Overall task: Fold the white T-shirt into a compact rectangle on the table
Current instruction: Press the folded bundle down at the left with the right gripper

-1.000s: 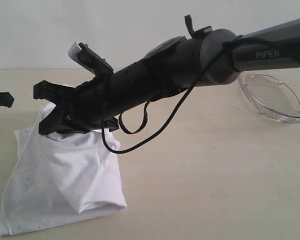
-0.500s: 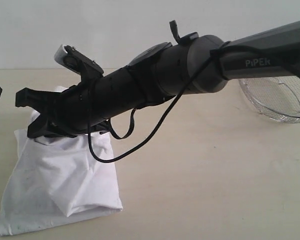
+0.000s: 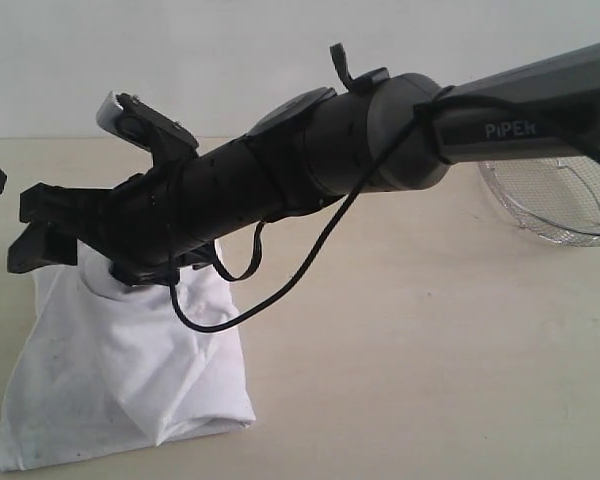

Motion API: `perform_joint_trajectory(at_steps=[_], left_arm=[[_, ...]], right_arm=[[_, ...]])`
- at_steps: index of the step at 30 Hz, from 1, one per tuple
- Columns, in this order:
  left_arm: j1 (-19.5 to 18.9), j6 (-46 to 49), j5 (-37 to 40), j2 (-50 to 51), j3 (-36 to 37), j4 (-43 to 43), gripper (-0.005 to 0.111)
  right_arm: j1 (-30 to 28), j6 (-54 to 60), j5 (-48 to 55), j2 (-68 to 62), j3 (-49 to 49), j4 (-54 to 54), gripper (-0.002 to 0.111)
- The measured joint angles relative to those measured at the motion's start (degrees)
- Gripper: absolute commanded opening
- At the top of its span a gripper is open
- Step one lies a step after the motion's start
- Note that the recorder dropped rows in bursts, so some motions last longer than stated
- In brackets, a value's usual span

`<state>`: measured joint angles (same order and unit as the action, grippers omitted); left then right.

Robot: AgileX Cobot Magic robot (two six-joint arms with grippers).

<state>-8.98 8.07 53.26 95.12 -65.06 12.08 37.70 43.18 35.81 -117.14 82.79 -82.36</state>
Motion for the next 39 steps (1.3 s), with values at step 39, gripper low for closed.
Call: perform_joint_trajectory(at_steps=[39], left_arm=[[0.0,7.9,2.3,0.0,0.0,12.0,0.005]], right_arm=[[1.4,-20.8,-2.8,-0.6,1.7,31.7,0.06]])
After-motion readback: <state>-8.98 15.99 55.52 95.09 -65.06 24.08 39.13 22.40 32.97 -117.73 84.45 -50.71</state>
